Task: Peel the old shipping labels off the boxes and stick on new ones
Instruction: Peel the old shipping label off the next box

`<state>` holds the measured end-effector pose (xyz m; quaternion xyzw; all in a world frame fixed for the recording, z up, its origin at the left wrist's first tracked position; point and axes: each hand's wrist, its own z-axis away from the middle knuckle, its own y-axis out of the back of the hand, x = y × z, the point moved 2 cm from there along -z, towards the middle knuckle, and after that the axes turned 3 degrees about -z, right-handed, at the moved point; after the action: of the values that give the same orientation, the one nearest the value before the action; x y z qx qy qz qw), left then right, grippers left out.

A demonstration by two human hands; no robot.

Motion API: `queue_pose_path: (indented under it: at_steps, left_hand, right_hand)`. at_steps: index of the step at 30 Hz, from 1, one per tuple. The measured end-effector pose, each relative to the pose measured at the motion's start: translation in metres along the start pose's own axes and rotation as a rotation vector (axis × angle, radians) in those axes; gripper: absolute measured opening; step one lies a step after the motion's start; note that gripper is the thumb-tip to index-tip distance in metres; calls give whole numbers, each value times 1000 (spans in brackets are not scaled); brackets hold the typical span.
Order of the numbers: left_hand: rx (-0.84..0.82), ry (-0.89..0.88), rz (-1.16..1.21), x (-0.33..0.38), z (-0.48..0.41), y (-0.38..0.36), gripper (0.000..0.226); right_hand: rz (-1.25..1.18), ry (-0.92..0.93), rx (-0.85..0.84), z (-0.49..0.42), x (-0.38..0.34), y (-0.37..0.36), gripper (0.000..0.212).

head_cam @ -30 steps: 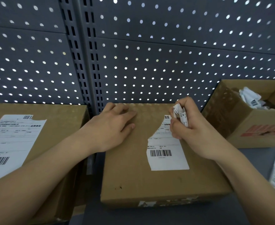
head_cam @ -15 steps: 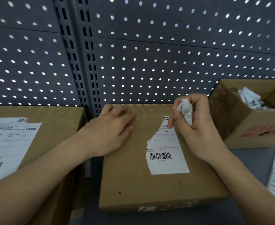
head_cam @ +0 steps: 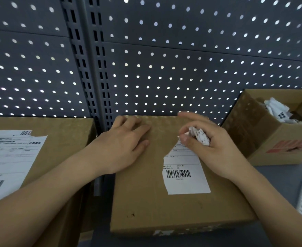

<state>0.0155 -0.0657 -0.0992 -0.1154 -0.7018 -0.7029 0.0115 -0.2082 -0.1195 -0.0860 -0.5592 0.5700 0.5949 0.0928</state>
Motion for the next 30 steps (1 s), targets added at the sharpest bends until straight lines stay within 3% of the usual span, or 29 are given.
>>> queue_pose_path:
  at_steps: [2,6,12,13,16,17,22,30]
  left_hand:
    - [2,1,-4,0,0,0,54]
    - [2,3,-2,0,0,0,54]
    - [2,-9,-3,-1,1,0,55]
    - [2,-9,-1,-1,1,0,55]
    - [-4,-12,8,-1,1,0,57]
    - [-3,-13,7,-1,1,0,57]
    - [6,-13,-11,0,2,1,56]
    - [7,-10,-31,1,2,3,56]
  right_hand:
    - [-47,-30,-49,2,2,-2,11]
    - [-186,4,-17,3,-1,-3,31]
    - [-76,-45,48,3,2,0,14]
    - [-58,-67,68,2,2,0,19]
    - [-57,-100,97,2,4,1,61]
    - [-79,-115,123,2,4,2,64]
    - [-97,-212,265,-5,13,10,24]
    - [89,-209,189,-6,25,10,46]
